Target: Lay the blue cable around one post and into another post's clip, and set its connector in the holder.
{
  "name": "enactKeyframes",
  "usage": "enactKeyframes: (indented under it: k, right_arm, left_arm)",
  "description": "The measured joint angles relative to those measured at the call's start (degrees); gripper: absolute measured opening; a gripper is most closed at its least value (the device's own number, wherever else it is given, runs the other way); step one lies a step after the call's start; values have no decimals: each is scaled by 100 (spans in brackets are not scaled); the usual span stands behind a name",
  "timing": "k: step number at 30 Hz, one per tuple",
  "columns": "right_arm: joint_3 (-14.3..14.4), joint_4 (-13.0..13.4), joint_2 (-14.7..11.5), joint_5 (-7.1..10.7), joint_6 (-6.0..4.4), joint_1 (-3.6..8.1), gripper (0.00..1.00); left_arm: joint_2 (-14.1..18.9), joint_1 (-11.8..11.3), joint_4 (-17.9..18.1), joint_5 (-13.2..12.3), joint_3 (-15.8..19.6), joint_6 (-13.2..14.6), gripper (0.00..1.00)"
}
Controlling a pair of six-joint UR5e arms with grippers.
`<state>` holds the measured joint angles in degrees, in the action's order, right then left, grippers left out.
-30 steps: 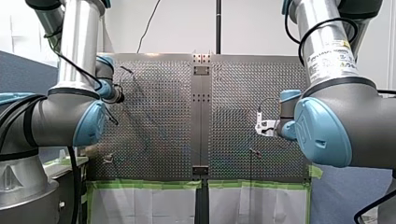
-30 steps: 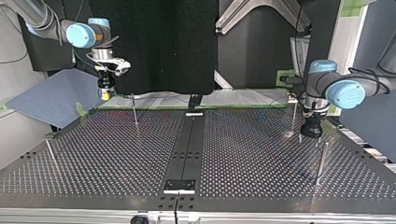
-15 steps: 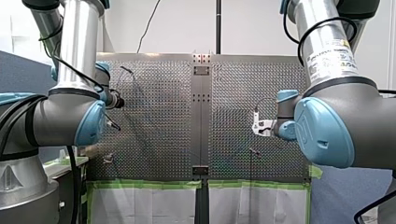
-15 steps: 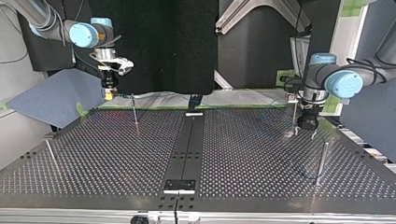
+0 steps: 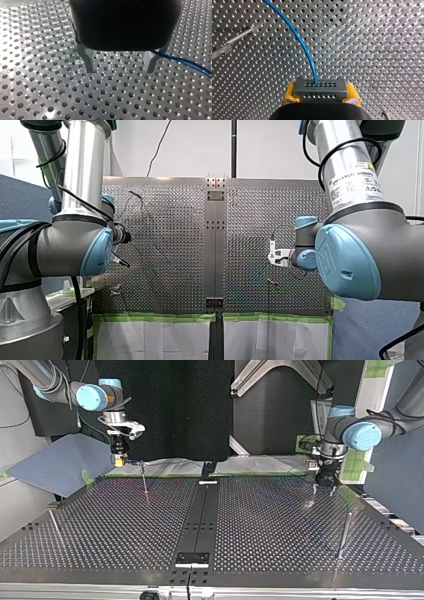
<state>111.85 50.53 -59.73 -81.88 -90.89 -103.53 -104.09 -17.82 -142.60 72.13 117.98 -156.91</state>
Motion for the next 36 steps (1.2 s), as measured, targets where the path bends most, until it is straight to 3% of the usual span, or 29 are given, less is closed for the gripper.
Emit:
enactKeyframes:
  k: [8, 19, 26, 29, 36]
  right_arm:
    - [0, -43, 0, -10, 0, -25, 0]
    - [0, -63, 0, -13, 0, -41, 0]
    - [0, -69, 0, -21, 0, -55, 0]
    - [1, -68, 0, -22, 0, -57, 0]
    - [1, -68, 0, -22, 0, -66, 0]
  left_arm:
    - [0, -2, 260, 39, 289, 125, 100]
    - [146, 62, -181, 125, 375, 633, 100]
    - [467, 123, -448, -65, 674, 953, 100]
    - [598, 147, -405, -189, 804, 952, 100]
    - [944, 243, -89, -490, 1149, 656, 100]
